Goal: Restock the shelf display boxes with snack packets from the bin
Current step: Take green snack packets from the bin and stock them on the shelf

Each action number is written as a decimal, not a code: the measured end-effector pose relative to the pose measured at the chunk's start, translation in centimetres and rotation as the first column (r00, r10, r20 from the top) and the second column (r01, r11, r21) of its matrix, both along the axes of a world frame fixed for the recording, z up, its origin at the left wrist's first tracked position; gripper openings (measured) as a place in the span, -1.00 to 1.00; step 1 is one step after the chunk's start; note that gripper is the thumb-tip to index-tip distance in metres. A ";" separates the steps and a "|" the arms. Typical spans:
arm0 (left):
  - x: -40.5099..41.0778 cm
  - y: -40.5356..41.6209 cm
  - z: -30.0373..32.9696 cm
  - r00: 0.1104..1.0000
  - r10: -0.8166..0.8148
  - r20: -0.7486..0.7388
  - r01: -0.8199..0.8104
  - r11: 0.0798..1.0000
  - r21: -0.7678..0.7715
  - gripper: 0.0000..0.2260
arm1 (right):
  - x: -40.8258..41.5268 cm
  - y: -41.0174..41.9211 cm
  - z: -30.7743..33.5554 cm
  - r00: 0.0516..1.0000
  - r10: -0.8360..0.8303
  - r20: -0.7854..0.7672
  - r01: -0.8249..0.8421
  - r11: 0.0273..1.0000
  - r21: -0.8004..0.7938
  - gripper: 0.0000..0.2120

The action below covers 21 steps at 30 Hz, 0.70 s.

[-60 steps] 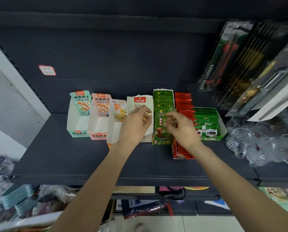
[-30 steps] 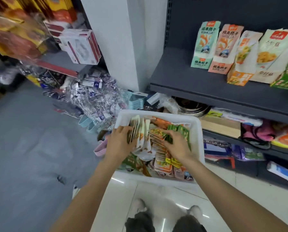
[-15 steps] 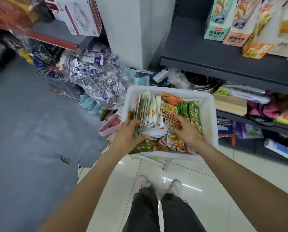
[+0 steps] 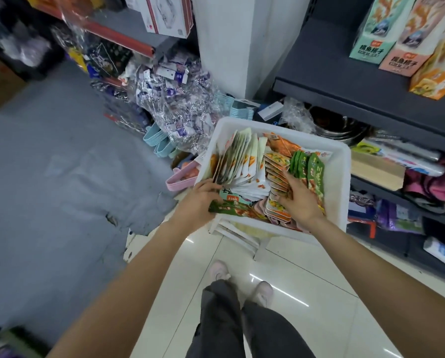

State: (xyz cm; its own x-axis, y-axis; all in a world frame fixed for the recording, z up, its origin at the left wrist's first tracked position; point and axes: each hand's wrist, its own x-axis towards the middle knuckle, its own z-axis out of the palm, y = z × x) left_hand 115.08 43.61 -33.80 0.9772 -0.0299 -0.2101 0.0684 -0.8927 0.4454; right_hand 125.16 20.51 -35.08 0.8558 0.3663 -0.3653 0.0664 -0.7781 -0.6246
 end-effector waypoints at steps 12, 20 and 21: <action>2.9 -5.0 2.7 0.938 0.280 0.203 -0.245 0.952 -0.184 -0.86 | 1.0 -1.0 0.8 0.998 0.019 -0.058 -0.016 0.999 0.047 -0.39; 7.0 -6.8 5.4 0.928 0.256 0.273 -0.176 0.942 -0.285 -0.86 | 3.2 -3.5 -0.2 0.979 -0.182 -0.097 0.186 0.982 0.031 -0.35; 7.5 -6.9 5.8 0.929 0.272 0.253 -0.188 0.932 -0.311 -0.87 | 3.5 -3.7 -0.4 0.974 -0.187 -0.131 0.192 0.981 0.026 -0.32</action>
